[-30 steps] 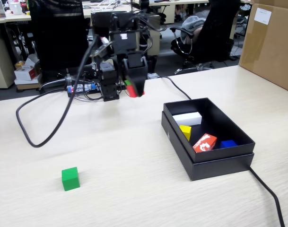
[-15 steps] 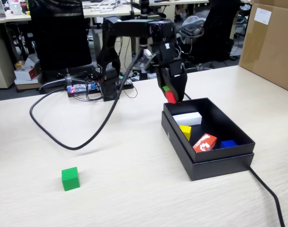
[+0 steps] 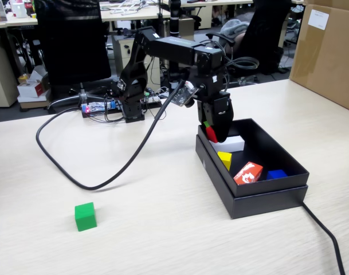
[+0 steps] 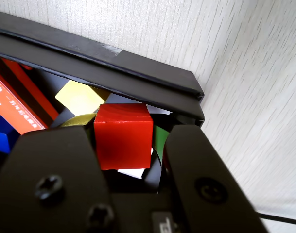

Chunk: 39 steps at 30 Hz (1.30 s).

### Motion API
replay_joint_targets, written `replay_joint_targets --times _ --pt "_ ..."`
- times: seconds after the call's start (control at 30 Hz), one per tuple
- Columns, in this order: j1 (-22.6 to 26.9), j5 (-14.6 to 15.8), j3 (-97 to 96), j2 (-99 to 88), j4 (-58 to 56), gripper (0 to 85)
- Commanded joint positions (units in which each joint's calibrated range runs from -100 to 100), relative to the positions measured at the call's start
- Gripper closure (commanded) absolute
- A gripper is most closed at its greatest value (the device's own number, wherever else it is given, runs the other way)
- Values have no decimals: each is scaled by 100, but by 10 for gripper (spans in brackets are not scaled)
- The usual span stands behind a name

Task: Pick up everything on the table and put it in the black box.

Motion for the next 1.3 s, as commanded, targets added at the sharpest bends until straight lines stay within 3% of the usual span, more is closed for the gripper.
replay_joint_targets --times 0.0,0.1,0.17,0.33,0.43,0.53,0.73,0.77,0.87,1.27 --pt "-5 29 224 -166 158 645" --pt "-44 15 161 -361 158 633" --pt "-59 -5 143 -452 158 577" --pt "-127 -54 152 -923 158 575" --pt "-220 -98 134 -1439 72 479" --pt "-415 -181 116 -2128 63 460" --pt "-1133 -615 -57 -3011 63 415" --pt "-1543 -904 -202 -3069 63 396" --pt "-1915 -1162 -320 -2885 149 387" --pt "-2774 -1695 -238 -992 953 388"
